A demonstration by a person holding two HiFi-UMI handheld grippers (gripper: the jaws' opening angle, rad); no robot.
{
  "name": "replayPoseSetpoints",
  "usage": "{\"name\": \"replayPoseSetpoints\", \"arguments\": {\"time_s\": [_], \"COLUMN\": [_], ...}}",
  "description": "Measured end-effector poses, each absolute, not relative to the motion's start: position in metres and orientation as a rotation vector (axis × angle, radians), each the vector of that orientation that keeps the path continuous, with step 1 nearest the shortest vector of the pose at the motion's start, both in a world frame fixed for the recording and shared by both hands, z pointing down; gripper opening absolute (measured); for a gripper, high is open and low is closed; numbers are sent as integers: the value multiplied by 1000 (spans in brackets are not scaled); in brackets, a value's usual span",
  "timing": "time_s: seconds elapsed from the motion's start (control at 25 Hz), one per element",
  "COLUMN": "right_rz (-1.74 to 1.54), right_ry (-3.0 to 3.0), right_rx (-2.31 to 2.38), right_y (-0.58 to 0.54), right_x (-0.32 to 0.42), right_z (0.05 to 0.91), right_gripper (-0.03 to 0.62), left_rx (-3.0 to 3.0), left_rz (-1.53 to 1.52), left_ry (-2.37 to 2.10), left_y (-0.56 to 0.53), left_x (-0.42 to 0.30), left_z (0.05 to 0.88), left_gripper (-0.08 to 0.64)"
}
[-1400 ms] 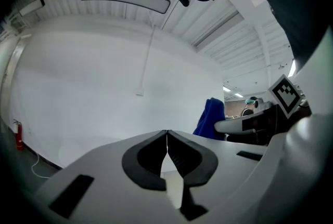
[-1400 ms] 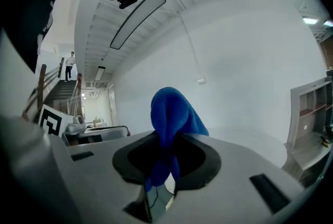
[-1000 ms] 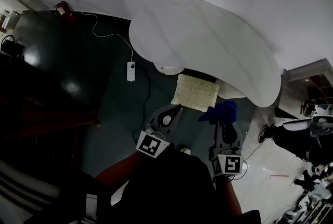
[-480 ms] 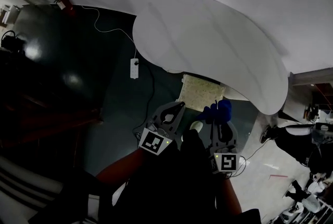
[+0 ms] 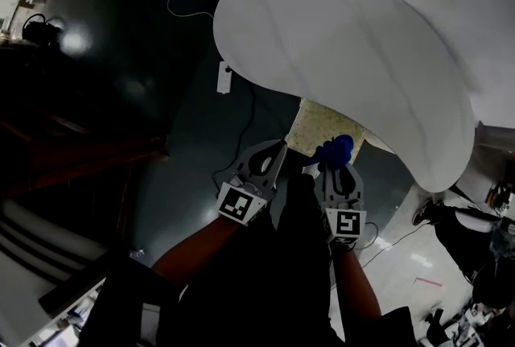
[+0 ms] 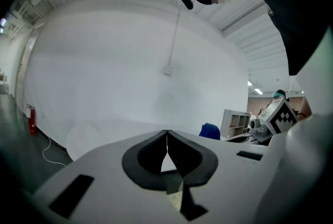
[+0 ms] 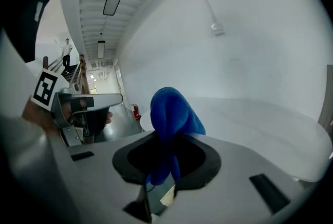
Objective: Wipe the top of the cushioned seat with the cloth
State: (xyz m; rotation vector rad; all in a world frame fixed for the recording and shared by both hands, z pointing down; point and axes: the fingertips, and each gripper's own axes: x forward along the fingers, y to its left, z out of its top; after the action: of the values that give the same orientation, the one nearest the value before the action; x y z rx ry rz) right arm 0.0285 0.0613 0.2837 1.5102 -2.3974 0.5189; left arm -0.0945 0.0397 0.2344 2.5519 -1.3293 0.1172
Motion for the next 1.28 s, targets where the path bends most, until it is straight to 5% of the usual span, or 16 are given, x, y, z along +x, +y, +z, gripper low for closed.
{"name": "replayPoseSetpoints", "arguments": {"time_s": [0.84, 1.28], "right_rz": [912, 968], "right_ry": [-2233, -2189], "right_rx": [1167, 1113], "right_y": [-26, -62], "right_x": [-11, -39], "right_z": [597, 684], "right_gripper": [97, 97], "left_rx": [2372, 2291], "left_rz": [332, 308], "left_ry": [-1377, -1337], "left_y": [7, -11], "left_x": [-69, -86], "left_z": [447, 504], "left_gripper": [15, 15]}}
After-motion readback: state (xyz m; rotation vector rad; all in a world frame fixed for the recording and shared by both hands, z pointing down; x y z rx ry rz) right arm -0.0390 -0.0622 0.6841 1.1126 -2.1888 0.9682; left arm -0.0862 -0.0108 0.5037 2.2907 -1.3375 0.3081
